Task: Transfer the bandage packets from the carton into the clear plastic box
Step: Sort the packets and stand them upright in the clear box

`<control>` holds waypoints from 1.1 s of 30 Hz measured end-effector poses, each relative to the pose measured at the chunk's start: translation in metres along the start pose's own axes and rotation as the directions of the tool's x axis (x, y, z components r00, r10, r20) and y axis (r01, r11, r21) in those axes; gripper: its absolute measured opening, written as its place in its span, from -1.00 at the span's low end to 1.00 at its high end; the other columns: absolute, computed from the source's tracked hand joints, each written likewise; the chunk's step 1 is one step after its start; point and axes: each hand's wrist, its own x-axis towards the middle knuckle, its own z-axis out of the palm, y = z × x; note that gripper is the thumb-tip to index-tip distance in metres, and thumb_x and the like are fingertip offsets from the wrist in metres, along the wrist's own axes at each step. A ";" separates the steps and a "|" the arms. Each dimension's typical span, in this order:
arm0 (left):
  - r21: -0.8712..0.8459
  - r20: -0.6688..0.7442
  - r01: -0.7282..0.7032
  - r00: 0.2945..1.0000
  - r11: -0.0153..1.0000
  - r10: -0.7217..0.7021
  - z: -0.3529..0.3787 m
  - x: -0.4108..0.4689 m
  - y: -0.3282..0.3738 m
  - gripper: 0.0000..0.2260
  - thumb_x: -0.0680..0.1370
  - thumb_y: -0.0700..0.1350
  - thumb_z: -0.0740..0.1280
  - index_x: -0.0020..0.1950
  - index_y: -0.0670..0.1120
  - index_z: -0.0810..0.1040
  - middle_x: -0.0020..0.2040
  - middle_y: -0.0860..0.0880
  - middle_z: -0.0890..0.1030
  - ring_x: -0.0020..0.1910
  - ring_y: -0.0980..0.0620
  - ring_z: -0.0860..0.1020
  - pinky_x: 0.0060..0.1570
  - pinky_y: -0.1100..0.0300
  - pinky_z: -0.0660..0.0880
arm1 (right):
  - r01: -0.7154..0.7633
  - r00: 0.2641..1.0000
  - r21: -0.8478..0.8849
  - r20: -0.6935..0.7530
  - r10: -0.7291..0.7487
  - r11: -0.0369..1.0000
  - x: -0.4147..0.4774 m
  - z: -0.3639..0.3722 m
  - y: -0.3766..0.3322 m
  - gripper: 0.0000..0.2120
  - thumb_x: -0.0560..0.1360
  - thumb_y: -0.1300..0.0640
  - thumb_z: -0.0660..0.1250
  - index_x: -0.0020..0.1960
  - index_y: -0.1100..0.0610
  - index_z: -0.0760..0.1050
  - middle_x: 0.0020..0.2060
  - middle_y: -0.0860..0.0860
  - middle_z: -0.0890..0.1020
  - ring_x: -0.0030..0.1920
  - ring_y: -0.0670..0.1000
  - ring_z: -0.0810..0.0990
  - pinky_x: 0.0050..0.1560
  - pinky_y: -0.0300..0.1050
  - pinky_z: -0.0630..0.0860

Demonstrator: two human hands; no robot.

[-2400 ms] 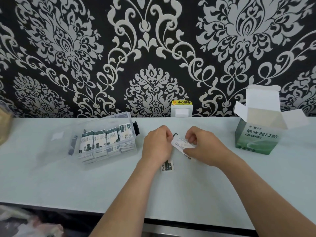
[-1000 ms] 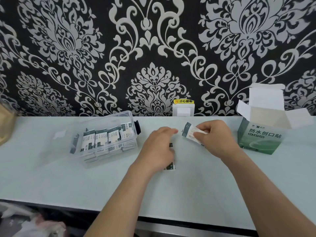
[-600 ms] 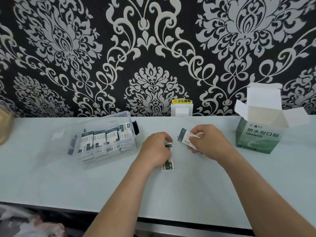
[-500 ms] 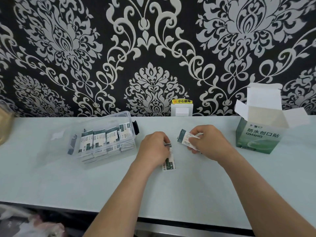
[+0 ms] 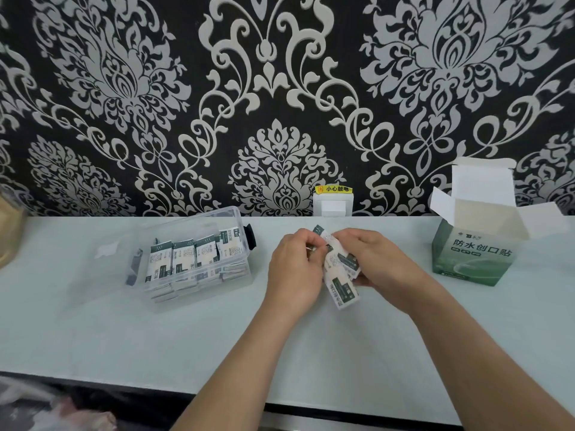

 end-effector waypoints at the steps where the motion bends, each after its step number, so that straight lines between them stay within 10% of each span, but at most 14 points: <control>1: -0.052 -0.033 -0.006 0.999 0.999 0.005 0.002 -0.001 0.000 -0.85 0.55 -0.13 0.33 -0.16 0.10 0.50 -0.11 0.02 0.60 -0.12 0.01 0.58 -0.05 -0.04 0.56 | 0.001 0.998 0.065 0.063 -0.005 0.998 -0.002 0.001 -0.001 -0.70 0.66 0.07 0.12 0.04 0.22 0.56 -0.28 0.04 0.65 -0.31 -0.04 0.62 -0.24 -0.15 0.54; 9: -0.290 -0.169 -0.009 0.985 0.957 -0.042 0.000 -0.002 0.011 -0.91 0.57 -0.27 0.29 -0.01 -0.11 0.54 -0.28 0.05 0.53 -0.44 0.27 0.53 -0.39 0.44 0.41 | -0.002 0.992 0.056 0.124 -0.005 0.998 0.000 -0.003 0.000 -0.80 0.65 0.18 0.12 0.15 0.15 0.50 -0.27 0.08 0.60 -0.50 -0.06 0.34 -0.47 -0.25 0.24; 19: -0.379 0.105 0.199 0.980 0.904 -0.172 -0.006 0.001 0.005 -0.82 0.61 -0.28 0.23 0.16 -0.15 0.55 -0.33 -0.06 0.56 -0.54 0.12 0.46 -0.47 0.25 0.48 | 0.177 0.926 0.083 -0.353 -0.137 0.981 0.011 -0.012 0.002 -0.89 0.56 0.32 0.27 -0.05 0.22 0.56 -0.39 0.07 0.58 -0.49 -0.13 0.49 -0.44 -0.30 0.43; 23: -0.342 0.185 0.195 0.973 0.919 -0.137 -0.006 -0.001 0.004 -0.73 0.61 -0.20 0.26 0.26 0.05 0.41 -0.03 -0.04 0.54 -0.41 0.05 0.59 -0.14 0.05 0.63 | 0.157 0.921 -0.039 -0.355 -0.160 0.987 0.015 -0.008 0.003 -0.84 0.58 0.29 0.21 -0.03 0.20 0.58 -0.38 0.10 0.58 -0.48 -0.11 0.45 -0.40 -0.24 0.42; 33: -0.314 0.268 0.201 0.956 0.928 -0.117 -0.005 -0.007 0.006 -0.75 0.61 -0.28 0.17 0.17 -0.02 0.53 -0.28 0.04 0.52 -0.41 0.10 0.42 -0.33 0.25 0.36 | 0.068 0.977 -0.336 -0.167 -0.130 0.939 0.012 0.013 -0.003 -0.65 0.65 0.12 0.05 0.41 0.15 0.28 -0.23 0.00 0.48 -0.33 -0.03 0.43 -0.26 -0.14 0.36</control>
